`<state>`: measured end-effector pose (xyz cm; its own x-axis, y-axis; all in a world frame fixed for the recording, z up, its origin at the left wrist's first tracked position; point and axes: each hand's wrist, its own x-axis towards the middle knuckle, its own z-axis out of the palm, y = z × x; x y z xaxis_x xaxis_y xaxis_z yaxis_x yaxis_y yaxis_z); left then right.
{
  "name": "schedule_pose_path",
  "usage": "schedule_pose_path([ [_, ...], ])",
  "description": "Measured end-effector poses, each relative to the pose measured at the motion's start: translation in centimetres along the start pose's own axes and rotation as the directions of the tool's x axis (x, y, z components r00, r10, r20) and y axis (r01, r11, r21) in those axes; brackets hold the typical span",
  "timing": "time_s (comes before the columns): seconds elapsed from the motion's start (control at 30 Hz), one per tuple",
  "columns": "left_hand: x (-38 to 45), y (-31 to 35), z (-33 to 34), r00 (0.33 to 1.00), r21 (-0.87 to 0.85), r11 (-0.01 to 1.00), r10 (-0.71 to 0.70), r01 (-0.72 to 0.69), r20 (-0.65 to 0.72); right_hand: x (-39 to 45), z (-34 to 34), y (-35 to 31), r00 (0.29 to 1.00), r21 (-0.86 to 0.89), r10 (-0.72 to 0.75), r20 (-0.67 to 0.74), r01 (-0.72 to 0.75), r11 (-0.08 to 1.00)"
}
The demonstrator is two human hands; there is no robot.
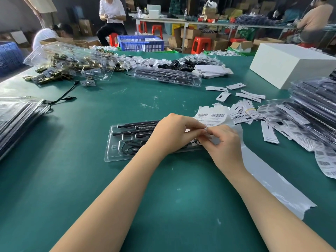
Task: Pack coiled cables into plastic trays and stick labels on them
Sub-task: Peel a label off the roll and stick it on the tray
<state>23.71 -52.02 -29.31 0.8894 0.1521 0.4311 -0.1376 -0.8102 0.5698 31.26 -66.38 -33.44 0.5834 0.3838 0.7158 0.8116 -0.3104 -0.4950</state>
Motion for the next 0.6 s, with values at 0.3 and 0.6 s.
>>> schedule_pose_path([
  [0.3,0.2,-0.5,-0.2,0.996,-0.17,0.983,-0.051,0.064,0.08,0.0,0.0,0.3,0.998,-0.012,-0.05,0.04,0.05,0.999],
  [0.6,0.7,-0.9,-0.9,0.764,-0.896,0.34,-0.645,0.285,-0.002,0.8,-1.0,-0.1,0.921,0.318,0.353,0.166,-0.389,0.865],
])
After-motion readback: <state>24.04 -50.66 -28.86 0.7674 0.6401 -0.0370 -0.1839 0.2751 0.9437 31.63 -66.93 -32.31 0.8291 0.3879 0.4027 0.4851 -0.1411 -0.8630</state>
